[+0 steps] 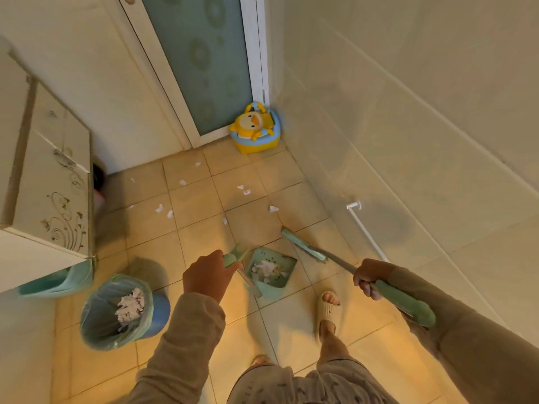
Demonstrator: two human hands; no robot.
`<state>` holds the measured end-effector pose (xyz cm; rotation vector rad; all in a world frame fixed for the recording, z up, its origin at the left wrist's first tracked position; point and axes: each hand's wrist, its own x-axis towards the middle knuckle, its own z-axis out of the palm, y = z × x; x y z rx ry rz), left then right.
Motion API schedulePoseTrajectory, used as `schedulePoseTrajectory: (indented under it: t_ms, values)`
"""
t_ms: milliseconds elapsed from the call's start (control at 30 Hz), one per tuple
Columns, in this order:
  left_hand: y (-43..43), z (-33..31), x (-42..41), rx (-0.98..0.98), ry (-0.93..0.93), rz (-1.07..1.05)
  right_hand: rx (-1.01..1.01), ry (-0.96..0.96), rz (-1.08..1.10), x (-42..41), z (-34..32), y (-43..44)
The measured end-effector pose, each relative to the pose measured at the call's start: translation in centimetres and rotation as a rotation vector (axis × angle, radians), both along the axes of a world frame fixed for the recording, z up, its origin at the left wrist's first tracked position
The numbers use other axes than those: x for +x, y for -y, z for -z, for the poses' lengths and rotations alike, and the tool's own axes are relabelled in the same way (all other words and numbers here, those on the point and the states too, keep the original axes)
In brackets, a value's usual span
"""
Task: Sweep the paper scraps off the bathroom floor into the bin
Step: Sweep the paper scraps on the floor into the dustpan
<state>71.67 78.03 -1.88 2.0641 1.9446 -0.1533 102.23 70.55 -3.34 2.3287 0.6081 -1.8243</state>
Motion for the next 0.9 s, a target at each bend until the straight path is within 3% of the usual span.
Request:
schedulePoseTrajectory:
  t_ms: [367, 567, 900]
  values:
    - [-7.2, -0.5, 6.5, -0.05, -0.034, -0.158, 0.179, -0.004, -0.094, 10.1, 0.2, -12.6]
    - [-10.8, -0.8, 7.5, -0.067, -0.043, -0.215, 0.134, 0.053, -0.253, 10.5, -1.3, -19.7]
    - [-16.8, -1.1, 7.4, -0.102, -0.02, -0.253, 0.103, 0.127, -0.299, 9.1, -2.1, -26.8]
